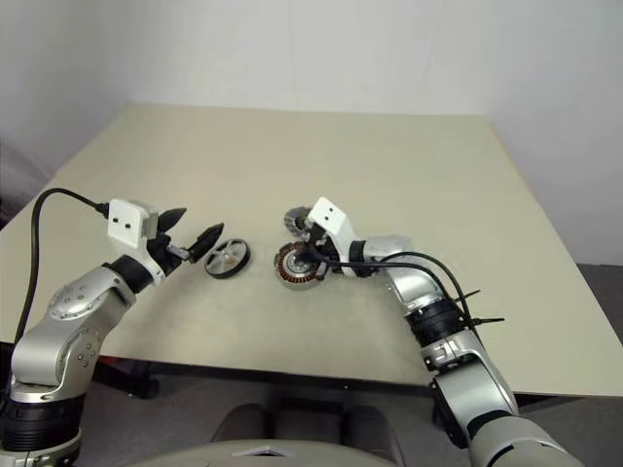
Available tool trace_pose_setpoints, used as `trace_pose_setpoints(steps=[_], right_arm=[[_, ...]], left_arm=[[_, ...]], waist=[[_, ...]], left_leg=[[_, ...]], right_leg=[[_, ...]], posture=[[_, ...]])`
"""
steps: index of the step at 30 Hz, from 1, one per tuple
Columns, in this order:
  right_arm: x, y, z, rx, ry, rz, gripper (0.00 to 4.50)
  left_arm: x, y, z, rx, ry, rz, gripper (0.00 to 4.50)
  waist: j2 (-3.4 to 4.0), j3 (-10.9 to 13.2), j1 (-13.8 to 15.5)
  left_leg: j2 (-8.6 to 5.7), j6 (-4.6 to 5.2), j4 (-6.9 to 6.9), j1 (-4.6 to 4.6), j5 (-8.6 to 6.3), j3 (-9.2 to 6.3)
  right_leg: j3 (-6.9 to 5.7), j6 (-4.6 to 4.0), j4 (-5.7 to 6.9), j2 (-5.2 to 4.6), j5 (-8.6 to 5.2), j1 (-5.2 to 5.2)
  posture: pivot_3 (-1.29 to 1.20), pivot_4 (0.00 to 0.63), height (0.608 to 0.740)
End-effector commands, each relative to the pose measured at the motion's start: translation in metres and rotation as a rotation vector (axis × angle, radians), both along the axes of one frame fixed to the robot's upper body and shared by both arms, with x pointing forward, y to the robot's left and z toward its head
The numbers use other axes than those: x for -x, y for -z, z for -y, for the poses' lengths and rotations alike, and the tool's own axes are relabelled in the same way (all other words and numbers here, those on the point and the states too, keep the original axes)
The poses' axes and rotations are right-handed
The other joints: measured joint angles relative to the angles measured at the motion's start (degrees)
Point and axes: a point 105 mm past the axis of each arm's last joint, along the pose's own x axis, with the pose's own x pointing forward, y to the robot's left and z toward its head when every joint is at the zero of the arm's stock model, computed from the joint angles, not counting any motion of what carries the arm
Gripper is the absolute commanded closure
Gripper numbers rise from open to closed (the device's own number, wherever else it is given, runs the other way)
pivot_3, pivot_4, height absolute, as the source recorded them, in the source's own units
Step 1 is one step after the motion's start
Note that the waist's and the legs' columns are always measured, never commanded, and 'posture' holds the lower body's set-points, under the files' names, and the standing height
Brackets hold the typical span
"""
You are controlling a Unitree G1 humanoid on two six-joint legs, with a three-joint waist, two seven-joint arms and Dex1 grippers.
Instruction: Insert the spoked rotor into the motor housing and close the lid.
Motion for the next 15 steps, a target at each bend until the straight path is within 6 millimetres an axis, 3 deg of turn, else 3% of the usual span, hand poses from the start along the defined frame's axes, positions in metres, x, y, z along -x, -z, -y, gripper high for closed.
trace_pose_setpoints(steps=[1, 6, 11, 15], right_arm=[[0.0, -0.034, -0.005, -0.013, -0.051, 0.123, 4.45], [0.006, -0.035, -0.007, -0.002, -0.079, 0.119, 4.45], [0.005, -0.021, -0.012, 0.0, -0.055, 0.064, 4.45], [0.003, 0.004, -0.013, 0.024, -0.014, -0.027, 4.45]], left_arm=[[0.001, -0.015, -0.002, -0.014, -0.007, 0.064, 0.0], [0.0, -0.016, -0.002, -0.011, -0.005, 0.065, 0.0], [0.0, -0.015, -0.002, -0.012, -0.005, 0.064, 0.0], [0.0, -0.016, -0.003, -0.016, -0.009, 0.066, 0.0]], waist=[[0.0, 0.0, 0.02], [0.0, 0.0, 0.0], [0.0, 0.0, -0.02], [0.0, 0.0, -0.08]], left_leg=[[0.0, 0.0, 0.0, 0.0, 0.0, 0.0], [0.01, 0.0, -0.01, 0.01, 0.0, 0.0], [0.0, 0.0, -0.01, 0.02, 0.0, 0.0], [0.0, -0.01, -0.02, 0.02, 0.0, 0.0]], right_leg=[[0.0, 0.0, 0.0, 0.0, 0.0, 0.0], [0.0, 0.01, 0.0, 0.01, 0.0, 0.01], [0.0, 0.01, 0.0, 0.01, 0.0, 0.01], [0.0, 0.0, 0.0, 0.01, 0.0, 0.01]], posture=[[0.0, 0.0, 0.74], [0.0, 0.0, 0.74], [0.0, 0.0, 0.74], [0.0, 0.0, 0.74]])
